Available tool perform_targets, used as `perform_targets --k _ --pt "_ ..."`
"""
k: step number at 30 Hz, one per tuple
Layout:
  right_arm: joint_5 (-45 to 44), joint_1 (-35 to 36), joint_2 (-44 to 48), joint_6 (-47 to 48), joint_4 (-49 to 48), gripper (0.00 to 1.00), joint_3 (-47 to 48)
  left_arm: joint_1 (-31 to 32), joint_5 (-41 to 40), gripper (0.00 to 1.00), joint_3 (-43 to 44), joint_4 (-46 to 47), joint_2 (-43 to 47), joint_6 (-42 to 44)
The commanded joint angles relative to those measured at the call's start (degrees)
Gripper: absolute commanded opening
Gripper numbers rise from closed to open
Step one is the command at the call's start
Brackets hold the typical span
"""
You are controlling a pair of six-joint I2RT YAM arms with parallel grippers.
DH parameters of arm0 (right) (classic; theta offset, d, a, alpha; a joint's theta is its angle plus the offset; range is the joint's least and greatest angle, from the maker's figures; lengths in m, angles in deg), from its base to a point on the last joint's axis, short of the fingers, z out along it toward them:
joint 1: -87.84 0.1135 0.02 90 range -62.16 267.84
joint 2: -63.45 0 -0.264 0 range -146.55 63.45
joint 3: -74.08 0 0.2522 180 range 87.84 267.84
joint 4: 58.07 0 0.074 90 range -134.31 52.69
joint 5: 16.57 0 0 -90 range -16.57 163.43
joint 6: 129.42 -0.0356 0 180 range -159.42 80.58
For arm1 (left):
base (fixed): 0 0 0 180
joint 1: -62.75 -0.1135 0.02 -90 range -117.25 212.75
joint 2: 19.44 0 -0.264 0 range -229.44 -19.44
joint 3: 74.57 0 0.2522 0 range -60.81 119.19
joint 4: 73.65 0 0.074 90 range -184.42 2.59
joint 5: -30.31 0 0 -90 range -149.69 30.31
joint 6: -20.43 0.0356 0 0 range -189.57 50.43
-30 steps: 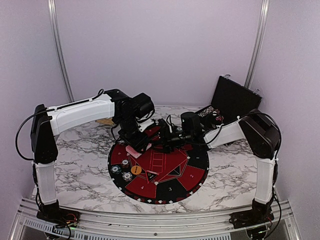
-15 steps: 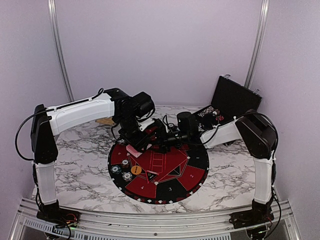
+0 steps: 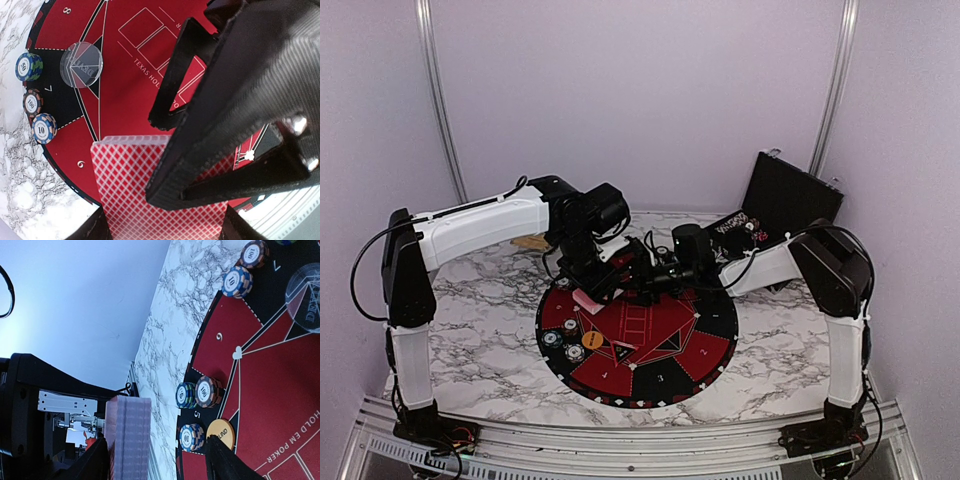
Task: Distribute texas hold em gaming equipment
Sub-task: Pick up the poker card from the face-down deck piles.
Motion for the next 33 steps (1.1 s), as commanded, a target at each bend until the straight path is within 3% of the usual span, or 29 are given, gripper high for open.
perform_targets --k 1,33 --pt "-1.7 0.2 -0.5 2.2 2.9 0.64 1.2 0.3 -0.6 0.49 1.8 -1.0 0.4 0.6" --pt "-2.7 -1.9 2.5 2.9 3.1 0.62 -1.3 0.0 -1.5 0.48 0.6 -0.7 0.5 0.6"
